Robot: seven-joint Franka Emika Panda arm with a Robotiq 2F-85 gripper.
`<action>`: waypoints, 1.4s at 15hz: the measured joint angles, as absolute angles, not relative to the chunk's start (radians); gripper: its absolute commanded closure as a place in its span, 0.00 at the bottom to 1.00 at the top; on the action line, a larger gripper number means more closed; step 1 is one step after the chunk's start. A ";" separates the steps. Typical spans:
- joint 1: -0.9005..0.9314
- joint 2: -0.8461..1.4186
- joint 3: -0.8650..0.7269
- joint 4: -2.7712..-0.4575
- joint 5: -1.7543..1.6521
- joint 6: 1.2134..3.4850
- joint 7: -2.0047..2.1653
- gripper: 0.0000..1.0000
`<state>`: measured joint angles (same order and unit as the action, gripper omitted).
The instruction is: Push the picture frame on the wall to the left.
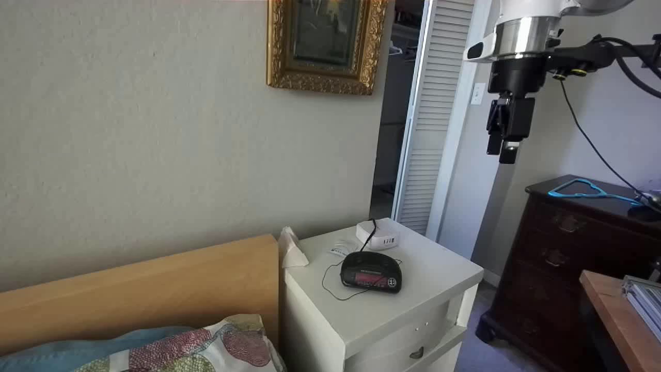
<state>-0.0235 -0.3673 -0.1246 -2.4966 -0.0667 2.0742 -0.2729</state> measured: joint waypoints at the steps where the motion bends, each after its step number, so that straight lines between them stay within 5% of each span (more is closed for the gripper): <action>1: -0.023 -0.367 -0.125 -2.497 -0.067 2.074 -0.273 0.00; 10: -0.024 -0.368 -0.123 -2.497 -0.067 2.107 -0.273 0.00; 21: -0.118 -0.430 -0.150 -2.513 -0.067 2.638 -0.177 0.00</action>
<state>-0.1179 -0.4305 -0.1500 -2.5128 -0.0665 2.6381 -0.1766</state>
